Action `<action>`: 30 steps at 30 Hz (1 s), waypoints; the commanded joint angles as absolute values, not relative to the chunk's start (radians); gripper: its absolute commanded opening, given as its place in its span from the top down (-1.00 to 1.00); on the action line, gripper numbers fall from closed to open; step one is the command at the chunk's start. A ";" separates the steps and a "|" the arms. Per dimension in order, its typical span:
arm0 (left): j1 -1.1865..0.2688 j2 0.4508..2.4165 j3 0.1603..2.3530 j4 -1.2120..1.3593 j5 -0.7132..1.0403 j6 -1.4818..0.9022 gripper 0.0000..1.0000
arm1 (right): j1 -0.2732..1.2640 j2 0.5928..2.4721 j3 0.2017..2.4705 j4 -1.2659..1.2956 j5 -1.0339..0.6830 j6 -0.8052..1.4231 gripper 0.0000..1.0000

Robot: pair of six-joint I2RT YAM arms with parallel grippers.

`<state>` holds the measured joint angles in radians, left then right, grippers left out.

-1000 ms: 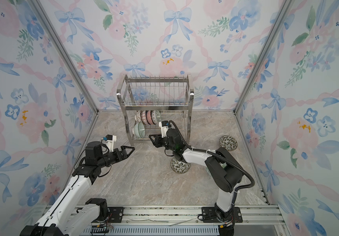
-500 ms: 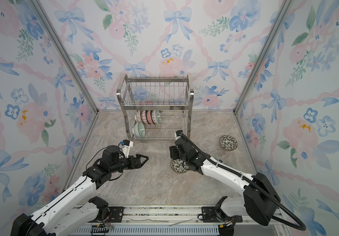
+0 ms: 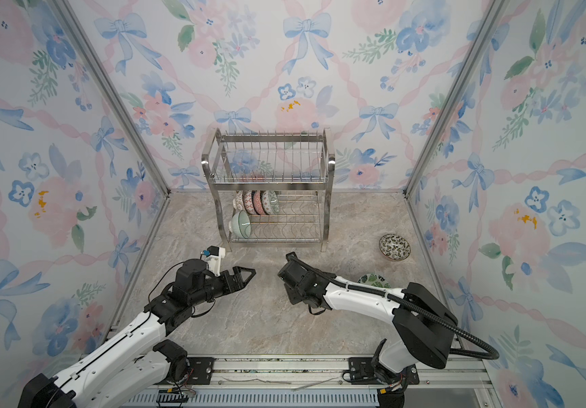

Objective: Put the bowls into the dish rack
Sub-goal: 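Move the right gripper over the pink leaf-pattern bowl while the left gripper shifts forward, then close the right gripper on the pink leaf-pattern bowl rim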

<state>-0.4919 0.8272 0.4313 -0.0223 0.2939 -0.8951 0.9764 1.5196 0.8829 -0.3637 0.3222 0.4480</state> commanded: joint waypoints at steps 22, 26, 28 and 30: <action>-0.530 0.748 0.371 -0.005 0.210 -0.983 -0.96 | 0.997 1.660 0.976 -0.428 0.400 0.389 0.93; -0.555 0.763 0.379 0.000 0.179 -0.986 -0.96 | 0.980 1.607 0.972 -0.418 0.388 0.374 1.00; -0.567 0.763 0.383 0.000 0.167 -0.986 -0.96 | 0.968 1.589 0.968 -0.406 0.367 0.369 1.00; -0.572 0.762 0.386 0.000 0.160 -0.989 -0.96 | 0.950 1.571 0.956 -0.379 0.336 0.364 1.00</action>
<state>-0.5625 0.7624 0.3573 -0.0124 0.1898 -0.9817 0.9741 1.6218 0.9619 -0.3985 0.3698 0.3882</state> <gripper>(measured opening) 0.980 0.132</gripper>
